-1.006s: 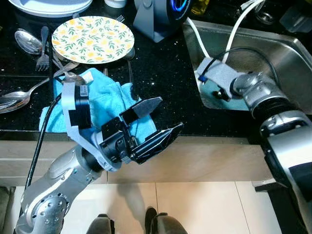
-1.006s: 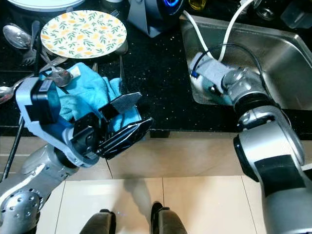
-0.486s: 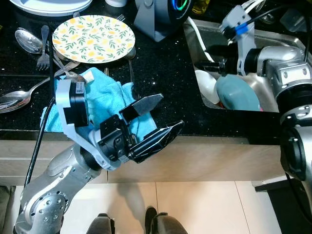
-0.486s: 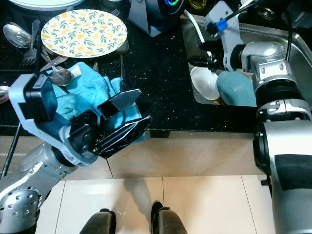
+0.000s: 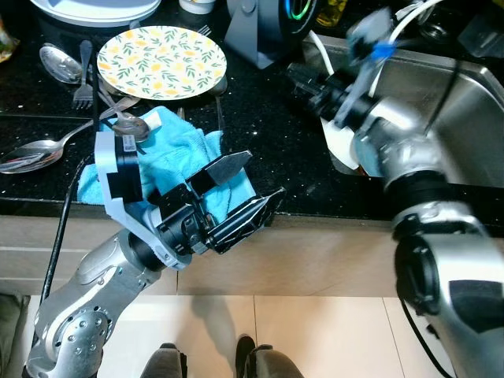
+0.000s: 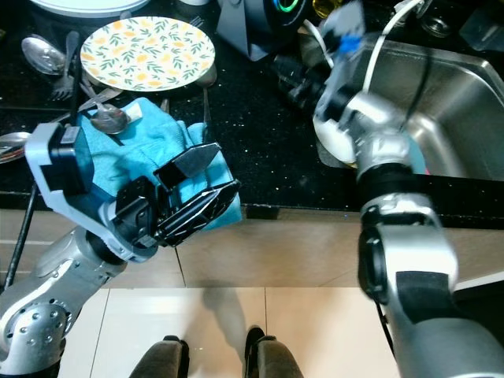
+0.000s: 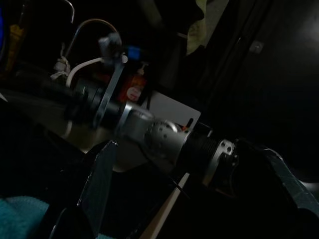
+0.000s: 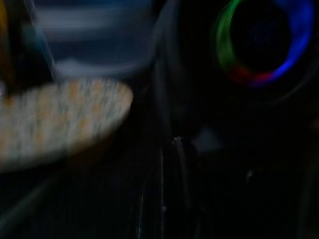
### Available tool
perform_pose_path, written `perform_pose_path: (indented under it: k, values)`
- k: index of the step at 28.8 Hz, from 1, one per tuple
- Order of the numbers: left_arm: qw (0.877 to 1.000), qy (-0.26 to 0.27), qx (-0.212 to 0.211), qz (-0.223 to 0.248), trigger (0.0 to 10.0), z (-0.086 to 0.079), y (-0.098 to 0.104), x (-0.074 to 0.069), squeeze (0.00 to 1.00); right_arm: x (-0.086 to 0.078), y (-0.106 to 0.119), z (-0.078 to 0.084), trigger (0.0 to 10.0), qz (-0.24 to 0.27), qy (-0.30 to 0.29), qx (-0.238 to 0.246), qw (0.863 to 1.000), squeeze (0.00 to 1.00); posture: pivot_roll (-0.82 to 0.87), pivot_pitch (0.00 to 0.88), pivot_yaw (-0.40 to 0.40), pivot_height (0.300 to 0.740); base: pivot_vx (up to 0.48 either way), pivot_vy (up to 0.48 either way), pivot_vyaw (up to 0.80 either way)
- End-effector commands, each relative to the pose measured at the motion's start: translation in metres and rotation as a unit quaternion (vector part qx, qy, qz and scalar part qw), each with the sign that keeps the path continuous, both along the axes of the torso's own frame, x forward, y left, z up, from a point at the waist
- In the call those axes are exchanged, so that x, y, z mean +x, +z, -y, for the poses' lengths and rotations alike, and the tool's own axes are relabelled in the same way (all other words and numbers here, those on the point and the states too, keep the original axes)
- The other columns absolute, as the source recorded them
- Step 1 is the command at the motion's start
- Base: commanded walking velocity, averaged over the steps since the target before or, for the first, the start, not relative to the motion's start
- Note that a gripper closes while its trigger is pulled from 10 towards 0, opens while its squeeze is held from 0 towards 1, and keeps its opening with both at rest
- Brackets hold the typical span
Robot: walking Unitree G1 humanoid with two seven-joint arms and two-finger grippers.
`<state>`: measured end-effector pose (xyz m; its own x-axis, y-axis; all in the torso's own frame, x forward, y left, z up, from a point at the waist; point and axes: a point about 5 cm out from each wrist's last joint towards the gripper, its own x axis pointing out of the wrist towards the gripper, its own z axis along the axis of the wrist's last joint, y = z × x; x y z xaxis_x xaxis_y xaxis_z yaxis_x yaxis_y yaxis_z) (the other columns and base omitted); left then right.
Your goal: Kitchen organization
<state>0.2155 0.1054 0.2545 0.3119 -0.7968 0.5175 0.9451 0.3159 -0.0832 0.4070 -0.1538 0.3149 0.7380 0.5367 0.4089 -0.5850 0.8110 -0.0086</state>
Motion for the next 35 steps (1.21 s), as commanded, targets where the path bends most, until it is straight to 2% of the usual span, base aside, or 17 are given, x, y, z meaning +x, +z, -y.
perform_pose_path:
  k: [1,2,3,5,6,7,8,9,10,13,17,22,23,29,35]
  values:
    - [1.0,-0.01,0.001,0.001,10.0,0.005,-0.001,-0.003,0.0,0.0,0.009,0.013,0.0,0.012,-0.033,0.093,0.995,0.0,0.19,0.224,-0.142,0.74,0.0,0.0,0.0]
    - [1.0,-0.01,0.001,0.001,10.0,0.005,-0.001,-0.003,0.0,0.001,0.011,0.017,0.0,0.01,-0.049,0.125,0.991,0.0,0.19,0.225,-0.143,0.74,0.0,0.0,0.0]
    - [1.0,-0.01,0.001,0.001,10.0,0.005,-0.001,-0.003,0.0,0.001,0.011,0.017,0.0,0.01,-0.049,0.125,0.991,0.0,0.19,0.225,-0.143,0.74,0.0,0.0,0.0]
    - [1.0,-0.011,-0.001,0.002,10.0,0.006,-0.001,-0.004,0.0,0.001,0.008,0.02,0.0,0.011,-0.089,0.147,0.985,0.0,0.19,0.228,-0.151,0.74,0.0,0.0,0.0]
    - [1.0,-0.011,-0.003,0.002,10.0,0.006,-0.001,-0.004,0.0,0.001,0.004,0.017,2.3,0.011,-0.11,0.135,0.985,0.0,0.19,0.232,-0.152,0.74,0.0,0.0,0.0]
    - [1.0,-0.011,-0.003,0.002,10.0,0.006,-0.001,-0.004,0.0,0.001,0.004,0.017,2.3,0.011,-0.11,0.135,0.985,0.0,0.19,0.232,-0.152,0.74,0.0,0.0,0.0]
    - [1.0,-0.01,-0.005,0.002,10.0,0.007,-0.001,-0.005,0.0,0.001,0.0,0.011,10.0,0.01,-0.122,0.124,0.985,0.0,0.2,0.233,-0.153,0.74,0.0,0.0,0.0]
    - [1.0,-0.009,-0.005,0.002,10.0,0.007,-0.002,-0.005,0.0,0.001,-0.005,0.001,10.0,0.008,-0.142,0.102,0.985,0.0,0.2,0.234,-0.154,0.74,0.0,0.0,0.0]
    - [1.0,-0.009,-0.005,0.002,10.0,0.007,-0.002,-0.005,0.0,0.001,-0.005,0.001,10.0,0.008,-0.142,0.102,0.985,0.0,0.2,0.234,-0.154,0.74,0.0,0.0,0.0]
    - [1.0,0.014,-0.008,0.009,10.0,0.007,0.002,-0.004,0.0,0.002,-0.02,-0.032,10.0,0.003,-0.167,0.049,0.985,0.0,0.21,0.245,-0.159,0.74,0.0,0.0,0.0]
    - [0.999,0.038,-0.005,0.022,10.0,0.005,0.007,-0.004,0.0,0.003,-0.022,-0.042,10.0,0.002,-0.173,0.049,0.984,0.0,0.23,0.252,-0.164,0.74,0.0,0.0,0.0]
    - [0.998,0.053,-0.012,0.032,10.0,0.002,0.014,-0.006,0.0,0.004,-0.012,-0.04,10.0,0.008,-0.191,0.078,0.978,0.0,0.25,0.256,-0.165,0.74,0.0,0.0,0.0]
    - [0.998,0.056,-0.011,0.034,10.0,0.001,0.015,-0.008,0.0,0.004,-0.007,-0.035,10.0,0.01,-0.209,0.099,0.973,0.0,0.26,0.259,-0.165,0.74,0.0,0.0,0.0]
    - [0.998,0.058,-0.008,0.036,10.0,0.001,0.015,-0.009,0.0,0.005,-0.004,-0.033,10.0,0.012,-0.235,0.102,0.966,0.0,0.28,0.266,-0.164,0.74,0.0,0.0,0.0]
    - [0.997,0.072,0.0,0.043,10.0,-0.002,0.018,-0.011,0.0,0.009,-0.007,-0.04,10.0,-0.001,-0.247,0.076,0.966,0.0,0.3,0.272,-0.166,0.74,0.0,0.0,0.0]
